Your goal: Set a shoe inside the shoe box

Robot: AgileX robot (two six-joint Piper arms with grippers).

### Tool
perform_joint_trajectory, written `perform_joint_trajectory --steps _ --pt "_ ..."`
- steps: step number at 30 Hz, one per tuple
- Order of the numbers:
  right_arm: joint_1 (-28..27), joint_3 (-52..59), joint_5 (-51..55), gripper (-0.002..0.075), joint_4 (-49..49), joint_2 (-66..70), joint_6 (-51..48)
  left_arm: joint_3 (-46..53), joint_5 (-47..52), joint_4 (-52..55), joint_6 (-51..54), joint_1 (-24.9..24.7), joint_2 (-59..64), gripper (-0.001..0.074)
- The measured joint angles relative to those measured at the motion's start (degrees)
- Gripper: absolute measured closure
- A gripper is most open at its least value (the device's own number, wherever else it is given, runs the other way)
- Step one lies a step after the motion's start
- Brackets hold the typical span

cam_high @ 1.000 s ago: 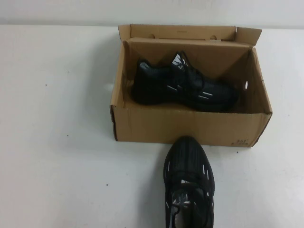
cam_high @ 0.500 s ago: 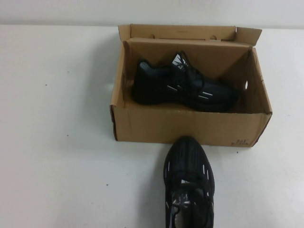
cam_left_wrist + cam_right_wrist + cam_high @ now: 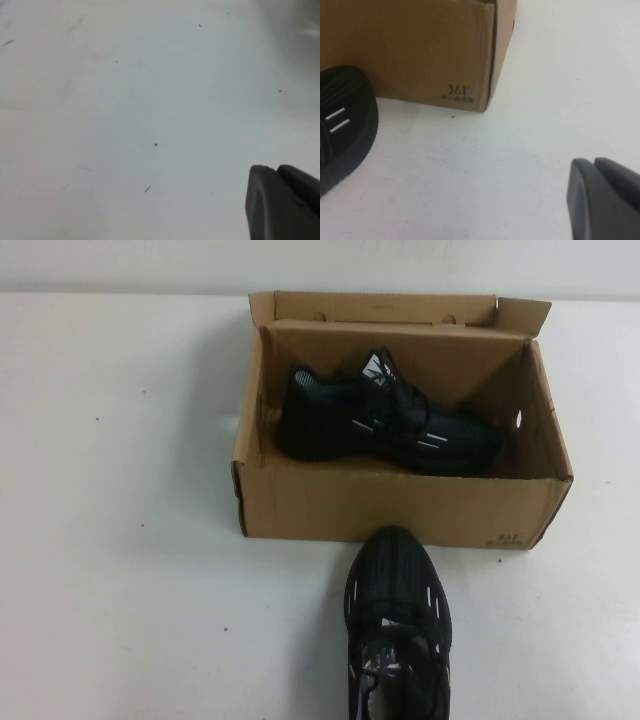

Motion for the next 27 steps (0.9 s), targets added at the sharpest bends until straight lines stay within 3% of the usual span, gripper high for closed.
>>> perform_joint_trajectory --steps 11,19,27 --pt "0.0 0.0 0.0 0.0743 0.0 0.0 0.0 0.0 -0.6 0.0 0.0 0.0 0.0 0.0738" --pt "0.0 0.0 -0.8 0.0743 0.0 0.0 0.0 0.1 -7.6 0.0 0.0 0.0 0.0 0.0738" --pt "0.0 0.0 -17.3 0.0743 0.0 0.0 0.0 0.1 -22.5 -0.4 -0.5 0.0 0.0 0.0738"
